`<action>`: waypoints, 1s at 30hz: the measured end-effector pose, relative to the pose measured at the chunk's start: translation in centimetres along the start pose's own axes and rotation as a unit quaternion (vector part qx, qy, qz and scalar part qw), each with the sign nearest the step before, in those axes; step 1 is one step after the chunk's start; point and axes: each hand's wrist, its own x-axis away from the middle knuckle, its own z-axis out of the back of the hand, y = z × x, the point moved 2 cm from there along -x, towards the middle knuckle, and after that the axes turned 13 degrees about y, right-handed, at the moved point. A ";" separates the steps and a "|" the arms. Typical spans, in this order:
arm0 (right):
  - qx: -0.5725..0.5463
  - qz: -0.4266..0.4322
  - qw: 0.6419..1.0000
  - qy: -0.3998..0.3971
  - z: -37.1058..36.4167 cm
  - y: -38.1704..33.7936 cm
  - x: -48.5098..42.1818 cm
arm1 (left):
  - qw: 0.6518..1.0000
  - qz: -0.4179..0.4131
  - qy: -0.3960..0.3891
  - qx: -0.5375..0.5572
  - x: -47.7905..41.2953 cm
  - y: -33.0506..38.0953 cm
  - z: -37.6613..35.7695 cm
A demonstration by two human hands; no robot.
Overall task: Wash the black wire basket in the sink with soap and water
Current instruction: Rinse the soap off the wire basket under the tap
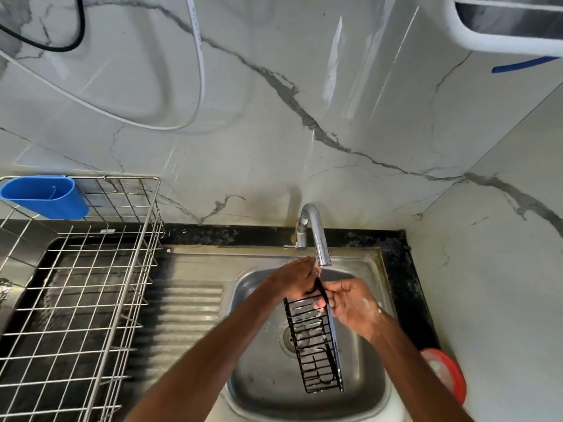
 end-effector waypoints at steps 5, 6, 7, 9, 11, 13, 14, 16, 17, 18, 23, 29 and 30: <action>0.019 0.000 1.000 -0.025 -0.1 0.0 0.5 | 0.999 0.048 0.002 0.004 -1.3 0.1 0.2; 0.017 -0.004 1.000 -0.025 0.1 0.1 0.3 | 0.997 0.074 0.006 0.022 -1.3 0.0 0.0; 0.018 -0.007 0.999 -0.026 0.3 0.2 0.3 | 0.996 0.078 0.017 0.035 -1.3 0.1 0.0; 0.026 -0.008 0.999 -0.026 0.6 0.4 0.1 | 0.998 0.056 0.032 0.028 -1.2 0.4 0.0; 0.017 -0.002 1.000 -0.018 0.7 0.5 -0.1 | 0.999 -0.027 0.016 -0.023 -1.3 0.9 -0.4; -0.006 0.009 1.000 0.008 0.9 0.3 -0.3 | 0.993 -0.096 -0.020 -0.068 -1.4 1.8 -0.9; -0.011 0.019 1.000 0.018 1.1 0.2 -0.4 | 0.989 -0.121 -0.027 -0.077 -1.5 2.0 -1.1; -0.017 0.031 0.999 0.019 1.2 -0.1 -0.4 | 0.988 -0.138 -0.021 -0.062 -1.7 2.4 -1.4; -0.018 0.031 0.999 0.012 1.2 -0.2 -0.3 | 0.988 -0.137 0.000 -0.066 -1.8 2.4 -1.4; -0.014 0.030 0.999 0.005 1.2 -0.1 -0.2 | 0.993 -0.108 0.034 -0.035 -2.3 1.9 -1.6; 0.030 0.038 0.998 -0.047 1.2 0.5 0.5 | 0.996 0.012 0.082 0.023 -2.6 1.4 -0.5; 0.040 0.038 0.997 0.046 2.7 1.9 0.3 | 0.982 -0.121 0.002 -0.143 0.1 2.9 -4.9; 0.032 0.041 0.996 0.066 3.2 2.1 0.3 | 0.975 -0.164 0.014 -0.150 0.6 3.5 -5.1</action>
